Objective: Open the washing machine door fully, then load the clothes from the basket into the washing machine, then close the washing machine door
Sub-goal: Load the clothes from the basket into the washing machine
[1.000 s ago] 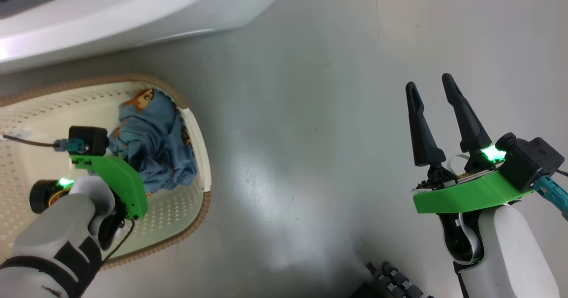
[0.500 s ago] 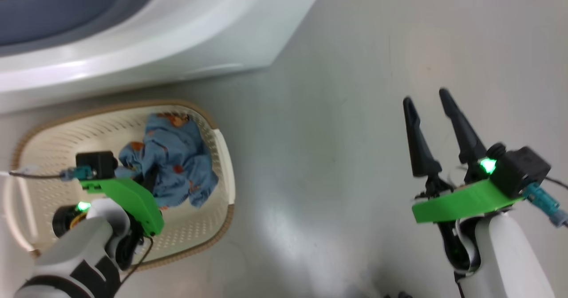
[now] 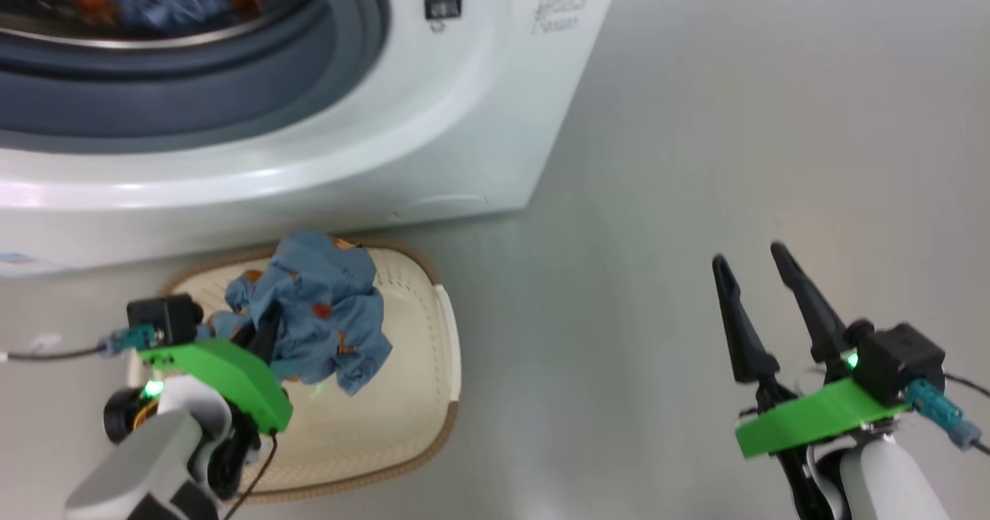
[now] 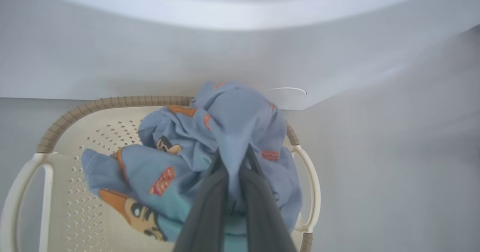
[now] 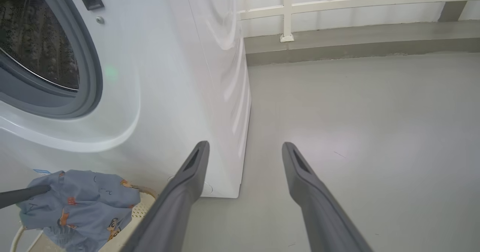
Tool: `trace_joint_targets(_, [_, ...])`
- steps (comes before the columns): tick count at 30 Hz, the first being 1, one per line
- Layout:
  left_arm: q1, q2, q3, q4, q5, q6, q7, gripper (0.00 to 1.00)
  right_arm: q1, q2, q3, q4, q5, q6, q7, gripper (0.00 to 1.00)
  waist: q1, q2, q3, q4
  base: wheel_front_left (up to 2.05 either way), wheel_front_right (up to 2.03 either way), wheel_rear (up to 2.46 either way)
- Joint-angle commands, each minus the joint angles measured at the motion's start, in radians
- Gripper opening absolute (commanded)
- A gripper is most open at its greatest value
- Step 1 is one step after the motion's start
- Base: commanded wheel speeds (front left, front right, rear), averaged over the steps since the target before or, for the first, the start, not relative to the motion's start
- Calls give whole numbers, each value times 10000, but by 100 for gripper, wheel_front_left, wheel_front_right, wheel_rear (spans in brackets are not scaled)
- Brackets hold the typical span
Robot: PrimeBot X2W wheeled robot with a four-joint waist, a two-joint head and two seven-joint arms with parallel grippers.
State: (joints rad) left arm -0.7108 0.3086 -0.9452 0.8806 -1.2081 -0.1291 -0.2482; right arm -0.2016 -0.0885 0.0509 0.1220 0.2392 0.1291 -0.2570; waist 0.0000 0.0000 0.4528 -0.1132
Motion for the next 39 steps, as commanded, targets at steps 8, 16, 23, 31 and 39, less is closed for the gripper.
trace_joint_targets(8, [1630, 338, 2819, -1254, 2183, -16, -134, 0, 918, -372, 129, -61, 81, 16, -48, 100, 0, 0, -1834, 558, 0, 0, 0])
trace_joint_targets(16, [3176, 39, 5559, -2639, 4393, -16, -135, 0, 1622, -539, -63, -112, 137, 16, -48, 100, 0, 0, -2554, 650, 0, 0, 0])
trace_joint_targets(23, [4522, -401, 7470, -4408, 6091, -16, -135, 0, 2107, -634, -215, -132, 158, 16, -48, 100, 0, 0, -3000, 742, 0, 0, 0])
trace_joint_targets(31, [5814, -808, 8741, -5890, 6952, -16, -135, 0, 2425, -667, -359, -158, 178, 16, -48, 100, 0, 0, -3297, 731, 0, 0, 0])
trace_joint_targets(39, [7020, -1375, 9610, -7182, 7605, -16, -135, 0, 2776, -696, -577, -246, 201, 16, -48, 100, 0, 0, -3522, 697, 0, 0, 0])
